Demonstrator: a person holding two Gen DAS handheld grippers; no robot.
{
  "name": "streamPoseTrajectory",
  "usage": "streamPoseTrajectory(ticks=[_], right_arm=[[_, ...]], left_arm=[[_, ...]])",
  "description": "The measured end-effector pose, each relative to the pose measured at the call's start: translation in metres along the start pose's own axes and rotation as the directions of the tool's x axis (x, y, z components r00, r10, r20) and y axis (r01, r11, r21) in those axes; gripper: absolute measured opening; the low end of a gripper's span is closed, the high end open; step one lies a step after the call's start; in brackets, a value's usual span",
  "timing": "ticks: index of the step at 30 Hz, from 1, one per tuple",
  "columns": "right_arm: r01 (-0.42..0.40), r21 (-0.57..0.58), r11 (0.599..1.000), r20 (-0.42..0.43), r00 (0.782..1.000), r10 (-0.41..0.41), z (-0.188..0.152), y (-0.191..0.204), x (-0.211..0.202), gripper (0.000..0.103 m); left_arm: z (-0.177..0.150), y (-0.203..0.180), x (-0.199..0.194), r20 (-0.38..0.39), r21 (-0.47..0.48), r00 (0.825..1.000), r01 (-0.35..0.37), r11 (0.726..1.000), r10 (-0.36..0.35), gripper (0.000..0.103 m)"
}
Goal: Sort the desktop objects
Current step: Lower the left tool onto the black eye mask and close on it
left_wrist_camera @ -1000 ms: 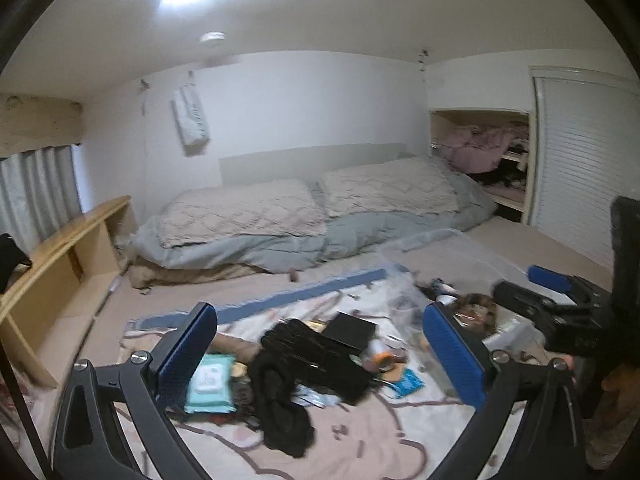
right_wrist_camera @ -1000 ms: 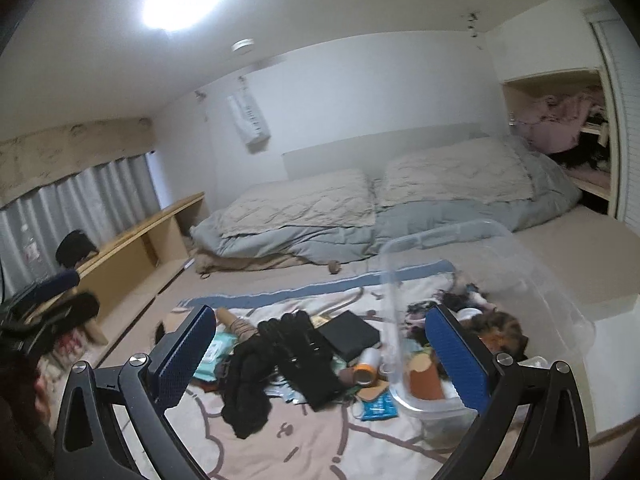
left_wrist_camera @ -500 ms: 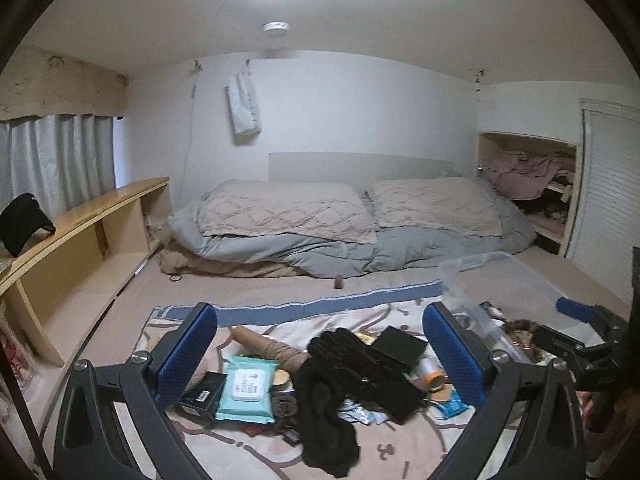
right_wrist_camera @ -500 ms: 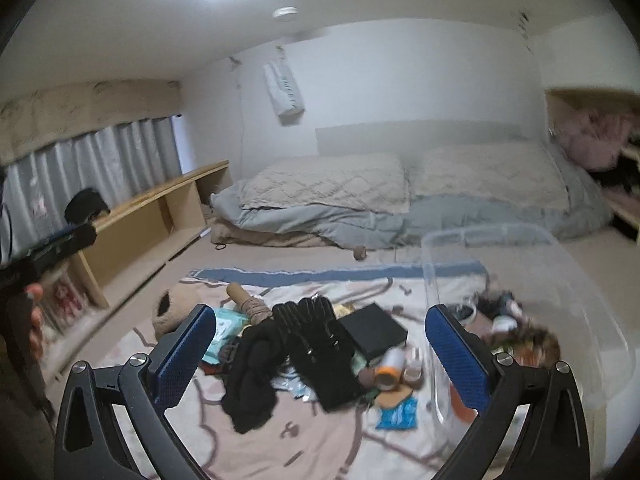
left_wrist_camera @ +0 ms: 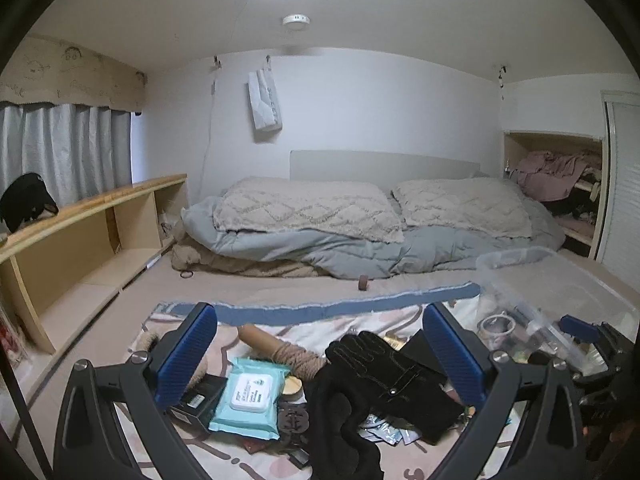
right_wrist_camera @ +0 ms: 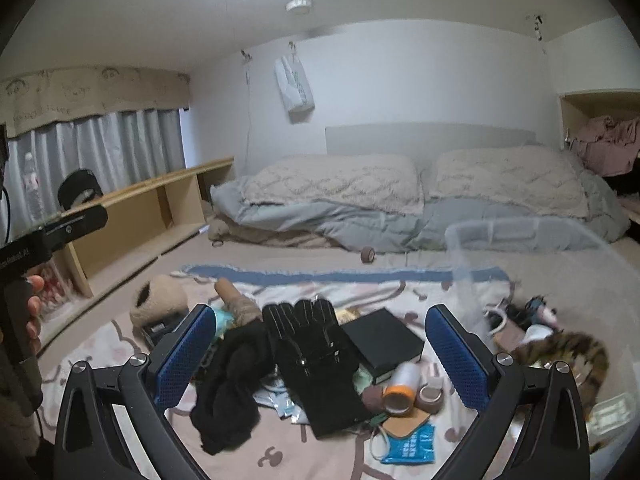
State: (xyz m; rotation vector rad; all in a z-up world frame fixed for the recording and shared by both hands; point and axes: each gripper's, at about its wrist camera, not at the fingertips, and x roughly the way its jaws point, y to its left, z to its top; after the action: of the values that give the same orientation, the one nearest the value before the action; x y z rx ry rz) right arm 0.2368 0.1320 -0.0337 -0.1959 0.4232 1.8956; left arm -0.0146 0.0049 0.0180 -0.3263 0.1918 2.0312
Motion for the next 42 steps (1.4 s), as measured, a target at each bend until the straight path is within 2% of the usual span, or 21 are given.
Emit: streamPoseTrajectory(ticks=[3, 10, 19, 24, 26, 30, 39, 42], right_arm=[[-0.003, 0.016, 1.0, -0.025, 1.0, 0.003, -0.019, -0.001, 0.016, 0.103], [0.043, -0.046, 0.998, -0.071, 0.996, -0.046, -0.061, 0.005, 0.037, 0.103], [0.018, -0.064, 0.998, -0.204, 0.978, -0.031, -0.111, 0.019, 0.062, 0.103], [0.023, -0.091, 0.996, -0.269, 0.962, -0.047, -0.13, 0.021, 0.064, 0.103], [0.038, -0.082, 0.996, -0.276, 0.959, -0.06, -0.135, 0.019, 0.062, 0.103], [0.077, -0.042, 0.996, -0.274, 0.958, -0.086, -0.138, 0.009, 0.059, 0.103], [0.175, 0.063, 0.982, -0.302, 0.942, -0.148, -0.146, -0.014, 0.056, 0.103], [0.187, 0.09, 0.978, -0.315, 0.937, -0.15, -0.149, -0.019, 0.056, 0.103]], left_arm=[[-0.021, 0.0, 0.017, -0.041, -0.019, 0.999, 0.016, 1.0, -0.017, 0.103], [-0.072, 0.006, 0.056, -0.159, -0.049, 0.987, 0.001, 0.999, -0.009, 0.103], [-0.111, 0.007, 0.094, -0.296, -0.015, 0.954, -0.046, 0.999, 0.039, 0.103], [-0.132, 0.013, 0.116, -0.426, -0.032, 0.903, -0.074, 0.997, 0.054, 0.101], [-0.139, 0.015, 0.122, -0.462, -0.041, 0.885, -0.083, 0.996, 0.055, 0.095], [-0.149, 0.016, 0.13, -0.504, -0.045, 0.862, -0.094, 0.995, 0.059, 0.095], [-0.181, 0.006, 0.138, -0.597, 0.075, 0.791, -0.112, 0.991, 0.135, 0.095], [-0.191, 0.006, 0.139, -0.632, 0.099, 0.761, -0.113, 0.989, 0.15, 0.095]])
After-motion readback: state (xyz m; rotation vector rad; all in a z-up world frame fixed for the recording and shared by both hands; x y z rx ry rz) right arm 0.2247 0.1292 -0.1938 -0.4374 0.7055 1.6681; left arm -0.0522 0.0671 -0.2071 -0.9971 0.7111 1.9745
